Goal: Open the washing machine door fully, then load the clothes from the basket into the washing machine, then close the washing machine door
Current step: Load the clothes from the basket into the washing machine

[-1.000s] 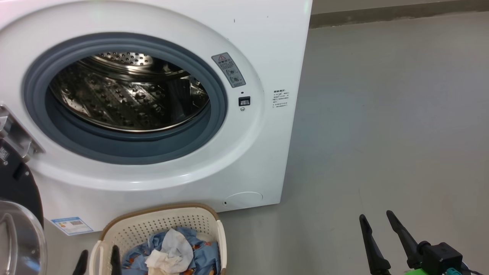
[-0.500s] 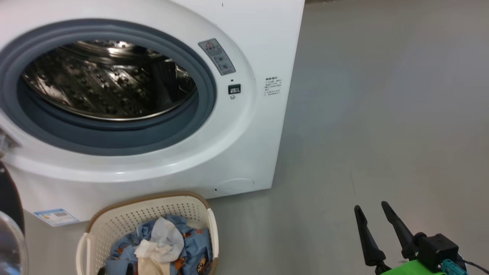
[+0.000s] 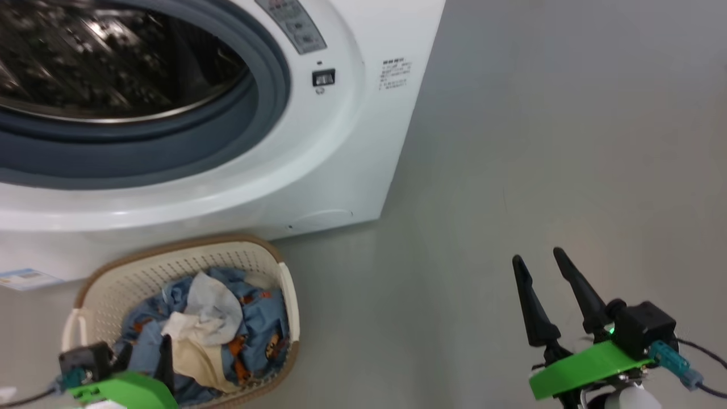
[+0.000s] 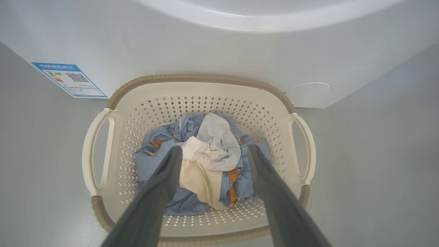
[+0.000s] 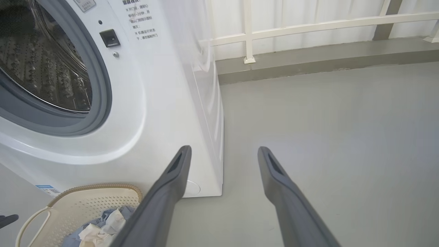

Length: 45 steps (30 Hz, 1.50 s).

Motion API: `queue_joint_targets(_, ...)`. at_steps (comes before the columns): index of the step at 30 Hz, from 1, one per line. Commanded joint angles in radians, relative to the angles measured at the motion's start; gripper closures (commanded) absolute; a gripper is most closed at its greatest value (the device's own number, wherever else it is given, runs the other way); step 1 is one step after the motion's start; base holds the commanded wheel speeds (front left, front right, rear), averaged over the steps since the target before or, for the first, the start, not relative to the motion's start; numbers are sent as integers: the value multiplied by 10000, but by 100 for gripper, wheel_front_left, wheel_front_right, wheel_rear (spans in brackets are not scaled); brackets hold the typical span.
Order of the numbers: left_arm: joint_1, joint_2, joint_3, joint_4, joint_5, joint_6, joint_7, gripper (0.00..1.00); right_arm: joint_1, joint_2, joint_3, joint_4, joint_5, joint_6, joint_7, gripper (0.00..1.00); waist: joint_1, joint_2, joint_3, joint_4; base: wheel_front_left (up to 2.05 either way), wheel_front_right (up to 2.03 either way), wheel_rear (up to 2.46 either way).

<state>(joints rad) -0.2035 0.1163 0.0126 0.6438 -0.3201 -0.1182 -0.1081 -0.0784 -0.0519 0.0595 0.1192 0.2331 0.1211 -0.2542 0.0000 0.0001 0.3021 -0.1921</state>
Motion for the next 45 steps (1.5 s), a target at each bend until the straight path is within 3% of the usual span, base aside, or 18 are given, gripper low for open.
queue_joint_targets(1,-568,364,305,222,-128,-22,14,0,-370,9,321,-244,98,96,-76,0,0,-1,1044,-437,0,0,0)
queue_joint_targets(20,-3118,847,-223,3128,-1126,-121,-66,0,-1340,15,445,-430,103,96,-76,0,0,-1,2827,-728,0,0,0)
queue_joint_targets(37,-4574,1360,-1294,4269,-1871,-124,-264,0,-1775,16,334,-769,60,96,-76,0,0,-1,4236,-922,0,0,0)
queue_joint_targets(45,-4994,1318,-1792,4417,-2398,-124,-48,0,-1813,16,228,-892,-25,96,-76,0,0,-1,4621,-903,0,0,0)
